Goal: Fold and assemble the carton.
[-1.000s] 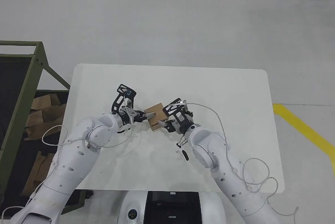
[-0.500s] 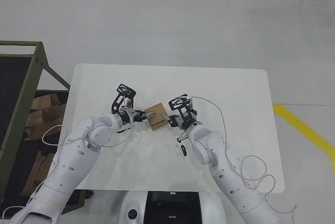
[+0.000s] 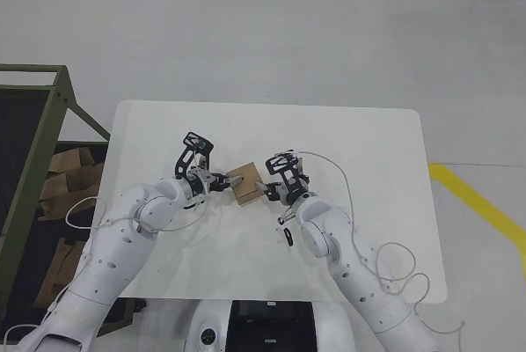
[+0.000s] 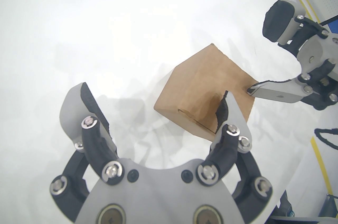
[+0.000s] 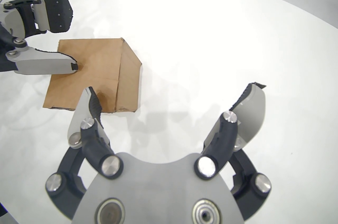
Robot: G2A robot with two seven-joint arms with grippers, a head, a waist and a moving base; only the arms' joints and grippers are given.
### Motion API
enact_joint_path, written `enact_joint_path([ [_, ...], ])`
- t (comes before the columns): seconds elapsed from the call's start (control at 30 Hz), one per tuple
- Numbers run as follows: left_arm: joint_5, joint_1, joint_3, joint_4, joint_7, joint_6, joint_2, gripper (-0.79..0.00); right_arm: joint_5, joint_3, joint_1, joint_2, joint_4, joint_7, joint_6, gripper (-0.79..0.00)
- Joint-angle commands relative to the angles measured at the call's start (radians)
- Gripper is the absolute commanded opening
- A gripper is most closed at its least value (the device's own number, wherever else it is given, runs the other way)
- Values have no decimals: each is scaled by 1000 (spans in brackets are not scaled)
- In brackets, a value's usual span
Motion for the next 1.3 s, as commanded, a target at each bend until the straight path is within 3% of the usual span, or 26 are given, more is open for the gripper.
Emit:
enact_joint_path([
  [0.0,0,1,-1,-1,-3,1,0,0,2,0,1,-1,5,0,-1,0],
  [0.33,-2,16,-18,-24,1,-1,1,0,7,18,-14,2,-12,-12,-13,0],
  [0.77,10,105,-133,-70,-9,19,20,0,16,73,-62,19,-81,-13,-107,0],
  [1.27,42,63,-69,-13,-9,95,4,0,12,95,-75,26,-96,-9,-121,0],
])
